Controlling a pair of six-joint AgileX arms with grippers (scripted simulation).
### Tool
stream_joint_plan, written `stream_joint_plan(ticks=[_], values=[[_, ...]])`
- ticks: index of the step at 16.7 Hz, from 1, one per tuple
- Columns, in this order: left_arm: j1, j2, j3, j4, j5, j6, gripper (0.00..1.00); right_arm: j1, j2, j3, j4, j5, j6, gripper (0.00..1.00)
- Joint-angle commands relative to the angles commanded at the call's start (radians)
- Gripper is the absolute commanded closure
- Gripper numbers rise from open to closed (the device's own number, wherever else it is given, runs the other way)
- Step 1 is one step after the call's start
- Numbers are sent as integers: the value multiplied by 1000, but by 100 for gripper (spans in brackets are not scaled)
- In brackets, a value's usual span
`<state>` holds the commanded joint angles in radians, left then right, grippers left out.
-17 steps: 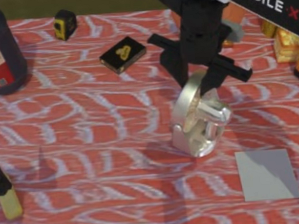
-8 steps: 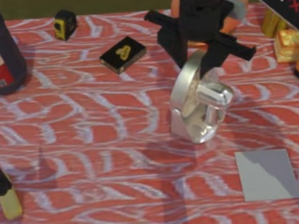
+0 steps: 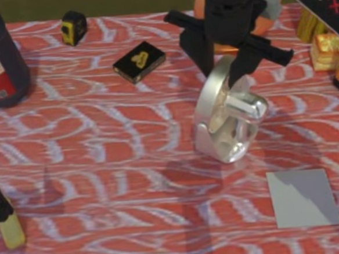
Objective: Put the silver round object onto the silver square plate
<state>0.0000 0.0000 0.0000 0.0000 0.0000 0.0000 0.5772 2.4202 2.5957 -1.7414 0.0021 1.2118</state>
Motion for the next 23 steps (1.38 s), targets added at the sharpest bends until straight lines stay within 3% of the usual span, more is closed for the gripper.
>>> stream_joint_plan(ticks=[3,6,13,18,23], values=[[0,0,0,0,0,0,0,0,-37,-60,-11,-19,-93,100],[0,0,0,0,0,0,0,-5,-106,-165,-23,-48,-281,100],[0,0,0,0,0,0,0,-31,-371,-515,26,-98,-1018,100],[0,0,0,0,0,0,0,-55,-583,-792,130,-89,-1583,100],[0,0,0,0,0,0,0,-81,-753,-1048,256,-45,-2039,100]])
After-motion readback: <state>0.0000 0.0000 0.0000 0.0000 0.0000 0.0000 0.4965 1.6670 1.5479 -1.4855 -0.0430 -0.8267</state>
